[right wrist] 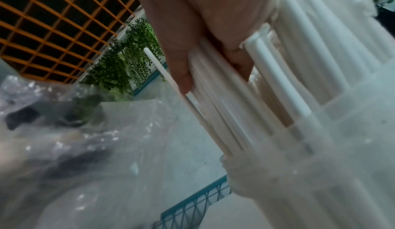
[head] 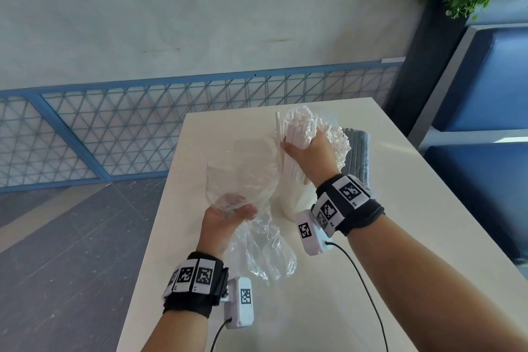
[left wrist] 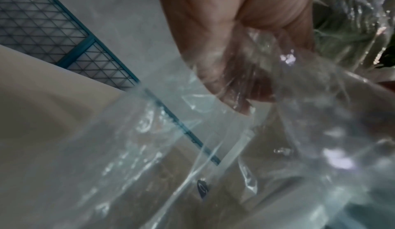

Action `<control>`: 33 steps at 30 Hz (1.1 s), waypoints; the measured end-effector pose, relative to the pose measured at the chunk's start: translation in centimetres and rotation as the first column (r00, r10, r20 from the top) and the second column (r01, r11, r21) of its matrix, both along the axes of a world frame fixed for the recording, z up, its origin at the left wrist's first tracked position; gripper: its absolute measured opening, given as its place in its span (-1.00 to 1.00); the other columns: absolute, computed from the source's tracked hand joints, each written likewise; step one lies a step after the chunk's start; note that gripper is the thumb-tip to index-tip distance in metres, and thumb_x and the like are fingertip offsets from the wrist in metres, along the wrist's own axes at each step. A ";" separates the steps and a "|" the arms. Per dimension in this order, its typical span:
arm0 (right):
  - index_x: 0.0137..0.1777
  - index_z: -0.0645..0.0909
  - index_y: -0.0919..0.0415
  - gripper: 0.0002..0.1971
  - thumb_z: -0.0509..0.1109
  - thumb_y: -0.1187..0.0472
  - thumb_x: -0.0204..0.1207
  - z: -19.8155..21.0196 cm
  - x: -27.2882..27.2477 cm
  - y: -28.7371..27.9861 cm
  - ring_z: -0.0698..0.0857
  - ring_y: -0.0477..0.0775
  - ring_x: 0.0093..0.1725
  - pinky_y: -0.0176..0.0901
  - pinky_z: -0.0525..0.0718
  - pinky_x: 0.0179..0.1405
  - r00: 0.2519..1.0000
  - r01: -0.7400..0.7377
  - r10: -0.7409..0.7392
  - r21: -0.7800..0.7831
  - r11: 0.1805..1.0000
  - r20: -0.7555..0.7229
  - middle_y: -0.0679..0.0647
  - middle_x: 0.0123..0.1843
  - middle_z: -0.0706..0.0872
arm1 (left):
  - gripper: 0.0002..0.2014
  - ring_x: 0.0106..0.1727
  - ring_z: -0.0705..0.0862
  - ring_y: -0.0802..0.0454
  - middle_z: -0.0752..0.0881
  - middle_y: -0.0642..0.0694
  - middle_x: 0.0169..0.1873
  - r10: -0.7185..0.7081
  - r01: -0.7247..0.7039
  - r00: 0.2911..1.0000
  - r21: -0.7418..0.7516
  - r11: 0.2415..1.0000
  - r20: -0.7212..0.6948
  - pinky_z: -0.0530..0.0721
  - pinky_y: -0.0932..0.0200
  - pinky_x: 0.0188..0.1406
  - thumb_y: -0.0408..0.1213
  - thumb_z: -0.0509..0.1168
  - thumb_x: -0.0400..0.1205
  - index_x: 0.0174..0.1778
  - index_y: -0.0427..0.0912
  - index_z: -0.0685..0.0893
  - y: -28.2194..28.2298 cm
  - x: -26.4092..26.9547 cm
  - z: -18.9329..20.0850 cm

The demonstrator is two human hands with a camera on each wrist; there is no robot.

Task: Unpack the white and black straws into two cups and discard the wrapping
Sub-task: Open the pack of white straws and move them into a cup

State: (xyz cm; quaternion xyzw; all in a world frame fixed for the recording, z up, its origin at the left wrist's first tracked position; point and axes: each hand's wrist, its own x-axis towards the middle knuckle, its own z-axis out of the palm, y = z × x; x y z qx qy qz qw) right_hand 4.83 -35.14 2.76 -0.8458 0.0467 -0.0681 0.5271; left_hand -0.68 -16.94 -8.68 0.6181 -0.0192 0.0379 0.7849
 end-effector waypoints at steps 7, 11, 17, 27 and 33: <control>0.47 0.26 0.31 -0.25 0.54 0.13 0.37 -0.4 0.3 -0.6 0.61 0.19 0.14 -0.11 0.55 0.12 0.999 -0.016 0.018 -0.084 0.996 0.028 0.22 0.16 0.62 | -0.50 -0.20 0.72 -0.09 0.77 -0.12 -0.29 0.053 -0.052 0.998 0.048 0.997 -0.017 0.61 0.04 -0.08 0.46 0.44 0.08 -0.38 0.11 0.79 -1.3 -0.4 0.4; 0.42 0.30 0.29 -0.28 0.58 0.18 0.32 -1.8 -2.4 -1.9 0.49 0.00 0.28 -0.40 0.44 0.28 0.895 0.073 -0.065 -0.001 0.997 0.441 0.11 0.30 0.49 | -0.23 -0.31 0.77 0.09 0.80 -0.03 -0.40 0.081 -0.083 0.996 -0.055 0.995 -0.045 0.74 0.24 -0.20 0.45 0.48 0.00 -0.15 -0.14 0.66 -1.6 -0.6 0.4; 0.28 0.33 0.05 -0.52 0.44 0.06 0.43 -9.0 -7.8 -4.5 0.54 0.04 0.23 -0.20 0.51 0.35 0.835 0.148 -0.166 0.076 0.986 0.524 0.16 0.23 0.48 | -0.25 -0.21 0.78 0.00 0.79 -0.09 -0.32 0.163 -0.171 0.985 -0.144 0.975 -0.063 0.74 0.08 -0.06 0.47 0.42 0.08 -0.11 -0.12 0.66 -2.8 -1.2 -0.2; 0.34 0.43 0.13 -0.57 0.42 0.21 0.50 -12.8 -10.2 -5.5 0.77 0.04 -0.09 -0.04 0.70 -0.04 0.919 -0.131 0.248 0.356 0.925 -0.306 0.02 0.00 0.69 | -0.26 -0.15 0.76 -0.01 0.71 -0.17 0.05 0.287 -0.329 0.929 -0.173 0.928 -0.233 0.69 -0.08 0.07 0.18 0.28 0.44 0.49 -0.02 0.24 -5.1 -2.5 -1.0; 0.27 0.47 0.17 -0.68 0.35 0.34 0.53 -12.1 -9.1 -7.8 0.62 -0.05 -0.30 -0.09 0.72 -0.12 0.901 -0.185 0.281 0.292 0.938 -0.330 0.04 -0.19 0.65 | -0.06 0.39 0.40 -0.20 0.40 -0.27 0.40 0.573 -0.645 0.752 0.538 0.542 0.325 0.29 -0.10 0.46 0.17 0.42 0.26 0.47 -0.25 0.29 -1.7 -2.6 -1.5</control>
